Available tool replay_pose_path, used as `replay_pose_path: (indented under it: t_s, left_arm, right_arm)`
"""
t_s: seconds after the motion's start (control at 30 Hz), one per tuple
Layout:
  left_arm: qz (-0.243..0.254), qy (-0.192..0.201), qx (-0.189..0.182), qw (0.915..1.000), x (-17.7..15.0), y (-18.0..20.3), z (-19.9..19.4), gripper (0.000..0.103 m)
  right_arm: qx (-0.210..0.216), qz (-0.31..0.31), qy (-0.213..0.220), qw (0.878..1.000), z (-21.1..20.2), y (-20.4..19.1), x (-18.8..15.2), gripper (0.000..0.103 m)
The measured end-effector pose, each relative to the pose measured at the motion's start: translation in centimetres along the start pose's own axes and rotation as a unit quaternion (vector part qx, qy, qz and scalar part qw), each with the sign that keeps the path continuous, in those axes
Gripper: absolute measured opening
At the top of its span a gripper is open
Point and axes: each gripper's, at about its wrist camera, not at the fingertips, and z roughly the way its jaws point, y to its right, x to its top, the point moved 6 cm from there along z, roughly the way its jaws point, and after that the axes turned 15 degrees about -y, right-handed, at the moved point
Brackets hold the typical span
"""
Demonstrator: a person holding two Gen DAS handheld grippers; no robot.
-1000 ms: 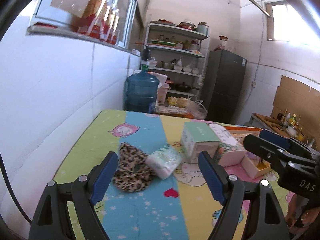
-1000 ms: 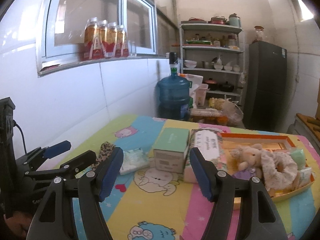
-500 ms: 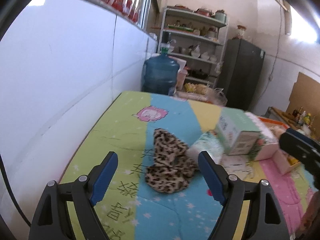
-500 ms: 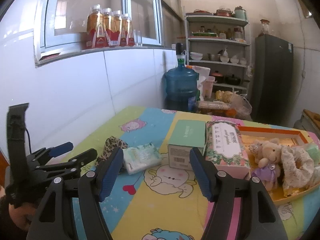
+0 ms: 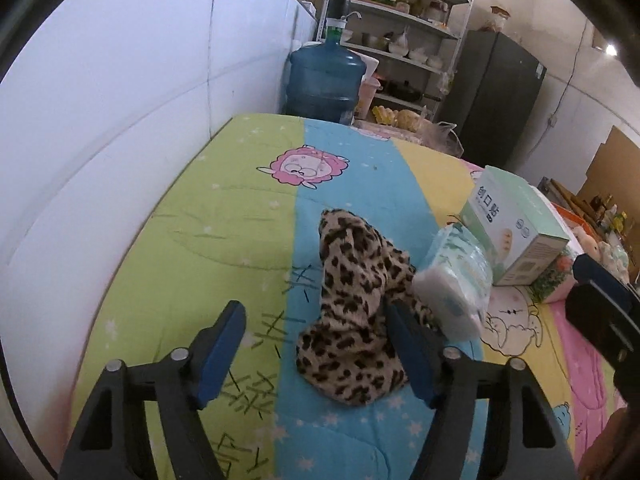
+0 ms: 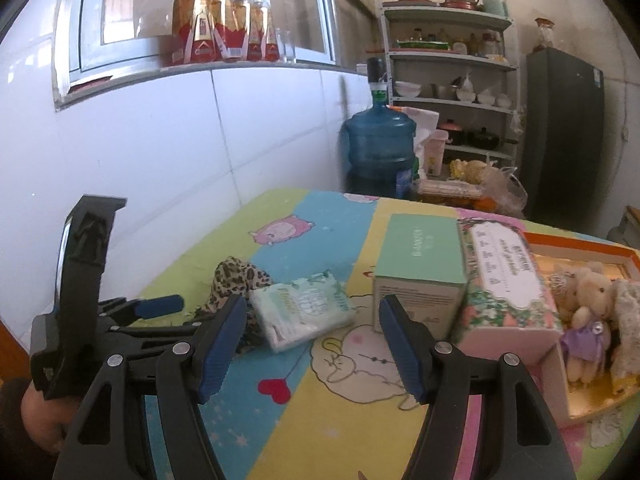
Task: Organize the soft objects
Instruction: 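Grasp the leopard-print scrunchie with the left tool, then grasp the white 'Flower' tissue pack with the right tool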
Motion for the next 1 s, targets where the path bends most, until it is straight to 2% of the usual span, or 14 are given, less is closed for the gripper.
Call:
replay_pose_path:
  t_s: [0.07, 0.13, 0.17, 0.23, 0.37, 0.53, 0.6, 0.7, 0.8, 1.0]
  left_arm:
    - [0.001, -0.007, -0.003, 1.0000, 0.1, 0.0, 0.3, 0.049]
    - [0.001, -0.012, -0.017, 0.9998, 0.2, 0.1, 0.6, 0.038]
    - [0.004, -0.007, -0.028, 0.9996, 0.2, 0.2, 0.4, 0.026]
    - [0.007, 0.001, -0.043, 0.9991, 0.1, 0.3, 0.1, 0.016]
    - [0.006, 0.030, -0.052, 0.9982, -0.1, 0.2, -1.3, 0.010]
    - [0.004, 0.073, -0.027, 0.9970, -0.3, -0.4, -3.7, 0.010]
    - [0.001, 0.091, -0.017, 0.9957, -0.3, -0.8, -4.9, 0.010]
    - [-0.001, 0.126, -0.004, 0.9920, -0.3, -1.2, -6.9, 0.010]
    - [0.004, 0.141, -0.007, 0.9900, -0.3, -1.4, -7.9, 0.010]
    - [0.004, 0.146, -0.024, 0.9890, -0.3, -1.7, -8.3, 0.010]
  right_arm:
    - [0.002, 0.000, -0.002, 1.000, 0.4, 0.0, 0.1, 0.070]
    - [0.002, 0.001, -0.006, 1.000, 0.8, 0.0, 0.2, 0.071]
    - [0.003, 0.002, -0.007, 1.000, 1.0, 0.0, 0.3, 0.071]
    - [0.007, 0.006, -0.014, 1.000, 1.5, 0.0, 0.3, 0.071]
    - [0.018, 0.003, -0.033, 0.999, 3.0, -0.6, 0.1, 0.071]
    - [0.008, -0.006, -0.057, 0.998, 4.7, -1.1, 0.1, 0.071]
    - [0.006, 0.000, -0.066, 0.998, 5.3, -1.0, 0.1, 0.076]
    - [0.023, 0.012, -0.078, 0.997, 6.1, -1.1, 0.2, 0.076]
    - [0.020, 0.020, -0.090, 0.996, 7.1, -1.2, 0.4, 0.076]
    - [0.003, 0.036, -0.113, 0.993, 8.7, -1.1, 0.9, 0.078]
